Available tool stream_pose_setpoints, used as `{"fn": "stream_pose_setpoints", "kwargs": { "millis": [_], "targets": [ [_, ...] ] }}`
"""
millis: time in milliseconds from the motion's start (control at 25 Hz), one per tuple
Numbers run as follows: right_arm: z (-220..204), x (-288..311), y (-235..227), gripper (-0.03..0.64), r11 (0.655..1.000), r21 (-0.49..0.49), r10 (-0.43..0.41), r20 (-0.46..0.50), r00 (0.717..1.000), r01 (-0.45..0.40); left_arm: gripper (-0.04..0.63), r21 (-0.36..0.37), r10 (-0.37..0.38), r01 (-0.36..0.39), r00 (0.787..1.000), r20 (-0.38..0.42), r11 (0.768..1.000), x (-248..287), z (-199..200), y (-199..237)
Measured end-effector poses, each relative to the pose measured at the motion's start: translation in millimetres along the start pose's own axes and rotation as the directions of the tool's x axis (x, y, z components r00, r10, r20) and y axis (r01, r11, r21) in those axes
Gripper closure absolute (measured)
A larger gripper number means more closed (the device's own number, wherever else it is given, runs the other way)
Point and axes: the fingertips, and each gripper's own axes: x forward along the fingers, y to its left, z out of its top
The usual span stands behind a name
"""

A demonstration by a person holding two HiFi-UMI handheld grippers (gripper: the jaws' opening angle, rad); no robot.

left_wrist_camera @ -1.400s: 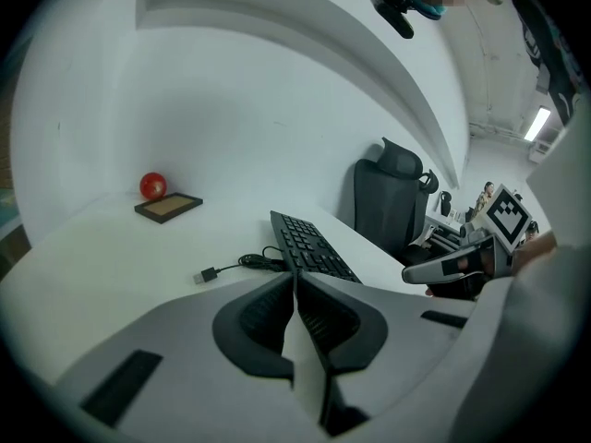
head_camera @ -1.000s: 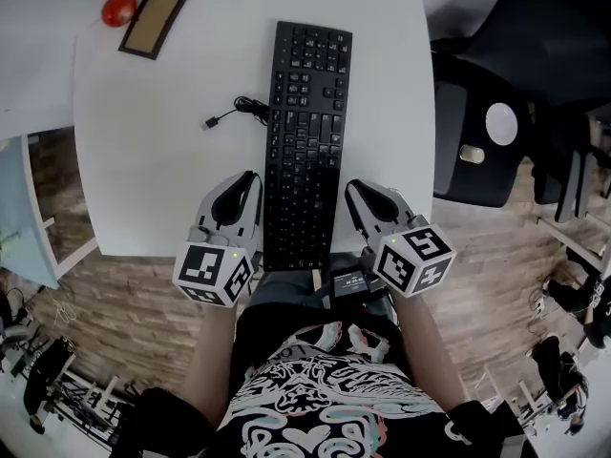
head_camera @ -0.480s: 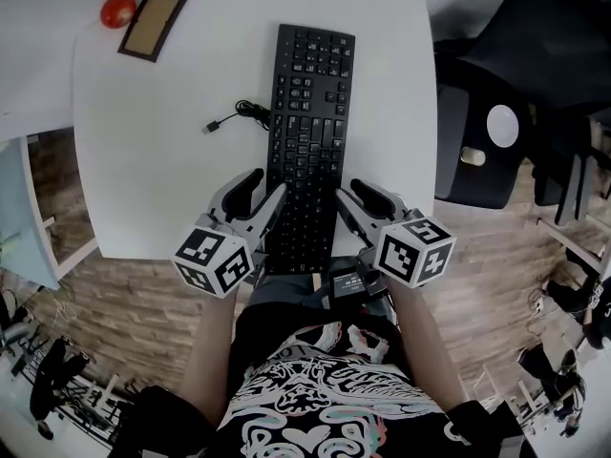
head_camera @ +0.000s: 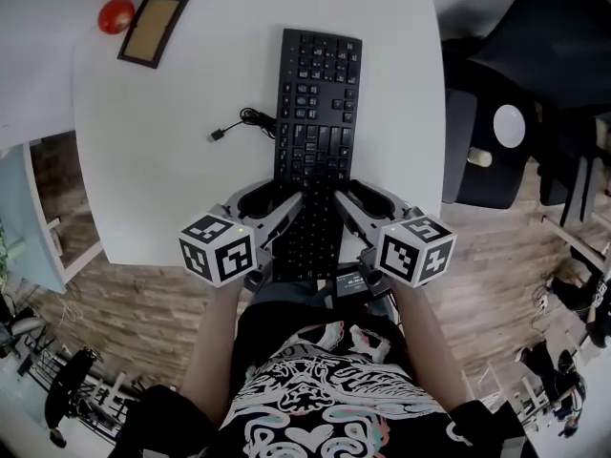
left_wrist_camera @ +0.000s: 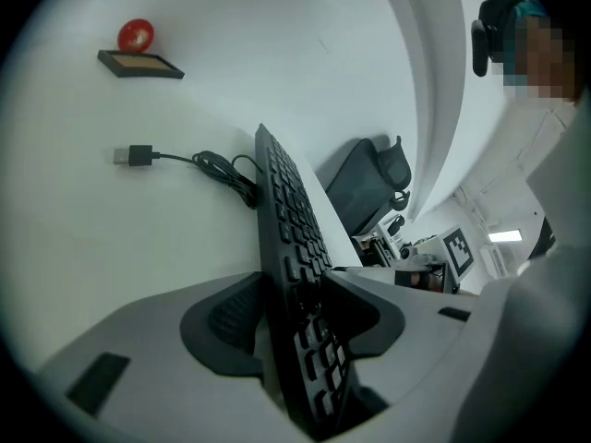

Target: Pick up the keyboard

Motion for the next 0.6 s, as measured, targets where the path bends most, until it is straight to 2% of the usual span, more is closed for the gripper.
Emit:
{"fn": "stream_pose_setpoints", "kwargs": {
  "millis": [160, 240, 400, 600],
  "targets": [
    [1, 1, -1, 0.459, 1.000, 0.026, -0.006, -0.018, 1.000, 0.007, 0.410, -0.048, -0.018, 0.017, 0.999, -0.031, 0.999, 2, 0, 0],
    [2, 1, -2, 0.459, 0.999, 0.047, 0.000, -0.025, 1.000, 0.001, 0.411, -0.122, -0.043, 0.039, 0.999, -0.028, 0.992, 4, 4, 3],
    [4, 4, -5, 0.460, 0.996, 0.088, 0.021, -0.028, 0.999, -0.018, 0.438, -0.309, -0.153, 0.143, 0.988, -0.008, 0.940, 12, 14, 4],
    [4, 6, -7, 0.460, 0.996, 0.094, 0.016, -0.025, 1.000, -0.013, 0.477, -0.382, -0.268, 0.251, 0.963, 0.008, 0.890, 14, 15, 2]
  ]
}}
